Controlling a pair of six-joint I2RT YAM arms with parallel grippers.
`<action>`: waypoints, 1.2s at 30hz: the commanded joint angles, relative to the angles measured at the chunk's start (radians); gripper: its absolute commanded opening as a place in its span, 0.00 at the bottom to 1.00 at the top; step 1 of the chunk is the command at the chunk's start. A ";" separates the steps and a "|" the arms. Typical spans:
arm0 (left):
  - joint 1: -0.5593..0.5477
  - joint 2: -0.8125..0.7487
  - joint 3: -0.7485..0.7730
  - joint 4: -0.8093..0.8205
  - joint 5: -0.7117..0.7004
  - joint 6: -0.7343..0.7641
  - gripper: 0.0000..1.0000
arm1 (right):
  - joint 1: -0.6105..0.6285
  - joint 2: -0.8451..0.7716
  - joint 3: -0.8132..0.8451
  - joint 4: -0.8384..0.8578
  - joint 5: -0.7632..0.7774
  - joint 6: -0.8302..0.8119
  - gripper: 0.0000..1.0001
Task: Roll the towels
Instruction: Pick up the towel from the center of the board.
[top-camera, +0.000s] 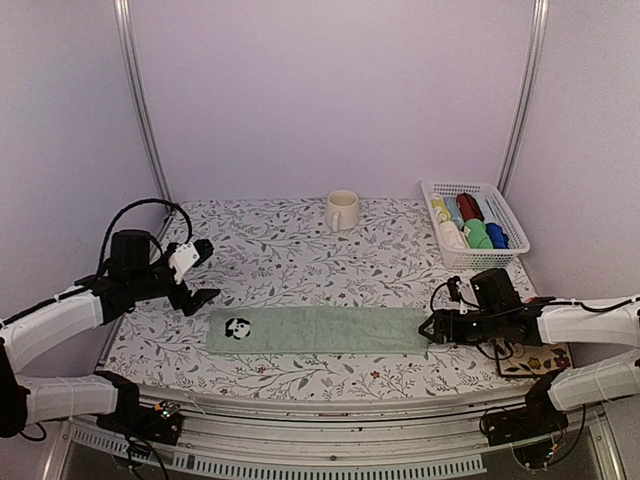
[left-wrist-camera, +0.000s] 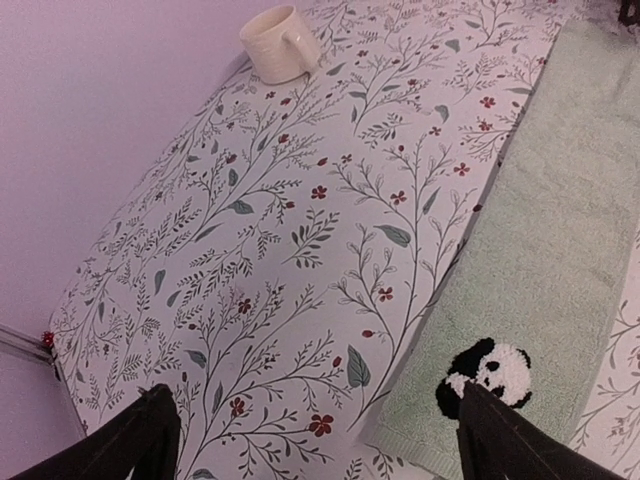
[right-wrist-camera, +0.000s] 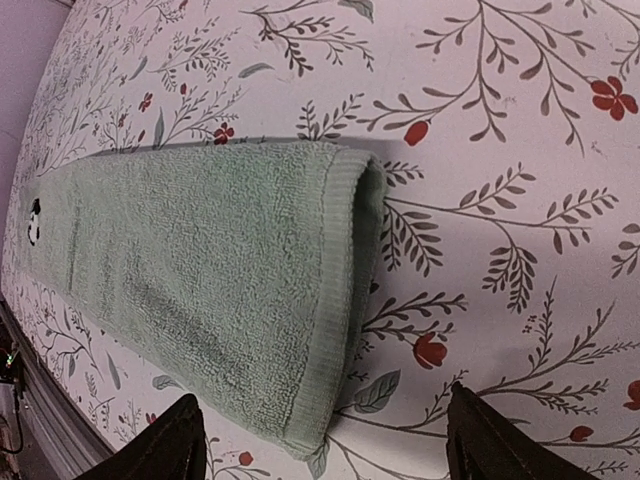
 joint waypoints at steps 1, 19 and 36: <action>0.003 -0.022 -0.015 -0.001 0.030 -0.015 0.97 | 0.002 0.034 -0.001 -0.003 -0.015 0.045 0.82; 0.002 -0.056 -0.028 0.014 0.011 -0.018 0.97 | 0.087 0.255 0.105 0.027 0.004 0.113 0.73; -0.001 -0.125 -0.045 0.012 0.032 -0.018 0.97 | 0.121 0.390 0.117 0.073 0.056 0.211 0.12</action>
